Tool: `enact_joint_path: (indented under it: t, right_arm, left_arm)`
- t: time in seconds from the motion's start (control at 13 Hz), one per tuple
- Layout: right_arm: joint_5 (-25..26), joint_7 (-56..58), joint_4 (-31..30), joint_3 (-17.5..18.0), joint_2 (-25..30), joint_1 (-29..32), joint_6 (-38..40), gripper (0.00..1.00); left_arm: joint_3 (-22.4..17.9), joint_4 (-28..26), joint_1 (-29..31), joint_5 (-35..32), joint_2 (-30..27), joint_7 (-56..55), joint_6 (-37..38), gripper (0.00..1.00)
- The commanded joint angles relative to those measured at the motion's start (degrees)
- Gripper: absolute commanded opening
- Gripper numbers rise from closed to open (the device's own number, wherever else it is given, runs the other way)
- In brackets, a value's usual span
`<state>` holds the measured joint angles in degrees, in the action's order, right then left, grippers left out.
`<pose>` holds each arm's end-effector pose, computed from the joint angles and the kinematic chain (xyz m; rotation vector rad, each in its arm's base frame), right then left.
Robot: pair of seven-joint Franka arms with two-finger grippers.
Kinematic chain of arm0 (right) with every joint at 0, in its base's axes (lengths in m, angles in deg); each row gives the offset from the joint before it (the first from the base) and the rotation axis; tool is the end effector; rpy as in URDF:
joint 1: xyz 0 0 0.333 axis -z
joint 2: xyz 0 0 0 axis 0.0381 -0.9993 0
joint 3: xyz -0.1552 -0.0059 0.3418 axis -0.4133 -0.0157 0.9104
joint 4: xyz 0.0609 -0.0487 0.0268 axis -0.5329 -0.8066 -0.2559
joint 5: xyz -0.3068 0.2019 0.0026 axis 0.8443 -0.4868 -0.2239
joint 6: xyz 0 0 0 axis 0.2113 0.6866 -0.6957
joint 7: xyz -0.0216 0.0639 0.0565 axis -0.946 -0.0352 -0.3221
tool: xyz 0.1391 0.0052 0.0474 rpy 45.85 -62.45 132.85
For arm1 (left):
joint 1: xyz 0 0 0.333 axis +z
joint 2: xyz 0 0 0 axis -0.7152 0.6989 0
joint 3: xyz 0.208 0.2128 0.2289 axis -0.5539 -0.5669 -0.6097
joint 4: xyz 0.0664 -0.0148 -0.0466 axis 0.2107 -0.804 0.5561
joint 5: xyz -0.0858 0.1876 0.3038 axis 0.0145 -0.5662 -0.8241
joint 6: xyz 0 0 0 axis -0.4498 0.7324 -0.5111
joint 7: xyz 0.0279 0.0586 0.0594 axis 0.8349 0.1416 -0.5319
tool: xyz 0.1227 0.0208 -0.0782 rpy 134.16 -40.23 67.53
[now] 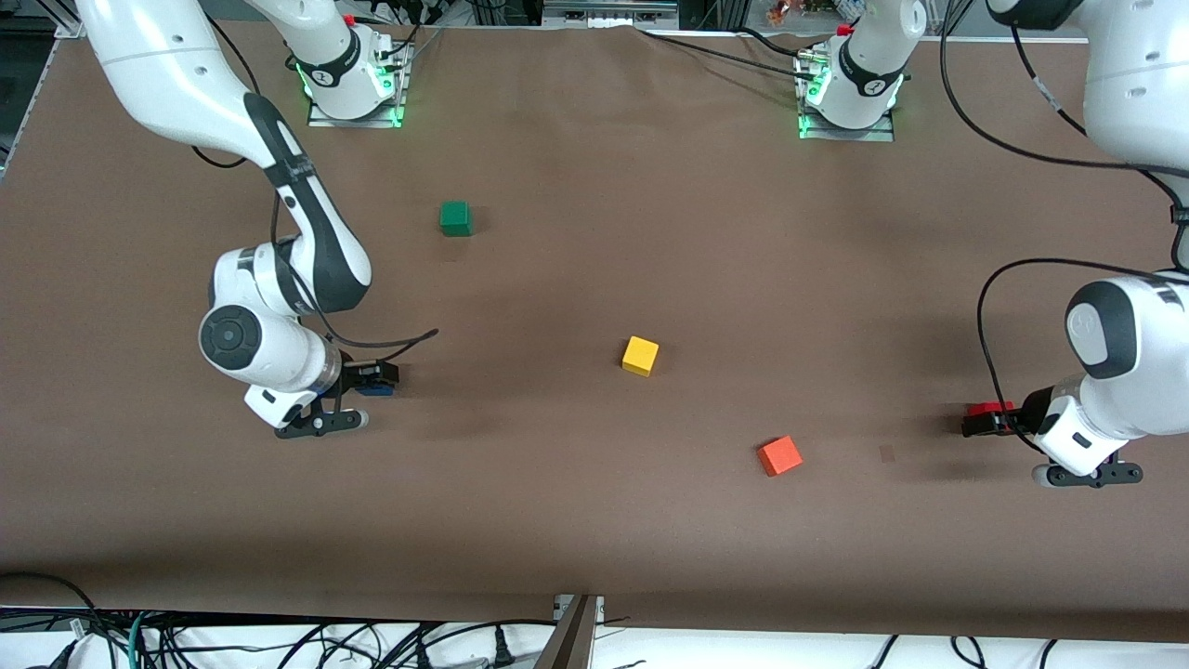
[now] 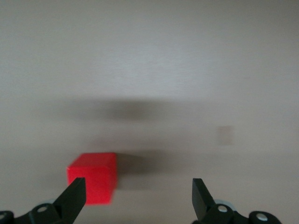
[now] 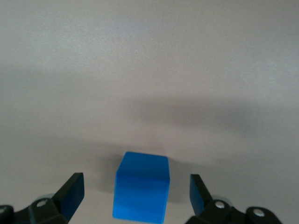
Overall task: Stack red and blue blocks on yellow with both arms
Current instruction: 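Reach the right gripper to the blue cube while the left gripper reaches the red cube, then close the right gripper on the blue cube while the left gripper grasps red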
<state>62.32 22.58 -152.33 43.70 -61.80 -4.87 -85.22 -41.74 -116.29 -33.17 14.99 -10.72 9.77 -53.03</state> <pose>0.6790 0.1406 0.2496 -3.1012 -0.2256 0.0765 0.7299 0.1317 0.2864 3.0978 0.1080 -0.0260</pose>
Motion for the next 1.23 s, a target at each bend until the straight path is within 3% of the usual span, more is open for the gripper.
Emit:
enact_joint_path:
  t: [0.0, 0.23, 0.85, 1.0, 1.08, 1.15]
  right_arm:
    - [0.99, -1.34, -0.78, 0.22, -0.16, 0.11, -1.46, 0.99]
    - [0.99, -1.25, -2.36, 0.22, -0.07, 0.37, -2.34, 0.94]
    - [0.99, -1.25, -3.95, 0.22, 0.01, 0.38, -2.34, 0.55]
    - [0.90, -1.25, -3.60, 0.22, 0.28, 0.38, -1.99, 0.46]
    - [0.90, -1.25, -3.34, 0.31, 0.36, 0.38, -1.90, 0.46]
    - [0.90, -0.99, -2.72, 0.31, 0.63, 0.29, -1.90, 0.46]
  left_arm:
    - [0.44, 1.82, 1.31, -1.12, 2.41, 2.90, -1.92, 1.00]
    - [0.44, 1.73, 3.06, -1.12, 3.82, 4.91, -2.28, 1.00]
    - [0.44, -0.99, 4.82, -0.33, 5.05, 5.81, -5.62, 1.00]
    - [0.53, -1.17, 4.73, -0.33, 5.14, 5.89, -5.54, 0.21]
    - [0.53, -1.17, 4.56, -0.33, 5.14, 5.81, -5.45, 0.00]
    - [0.53, -1.08, 4.39, -0.33, 5.14, 5.63, -5.36, 0.00]
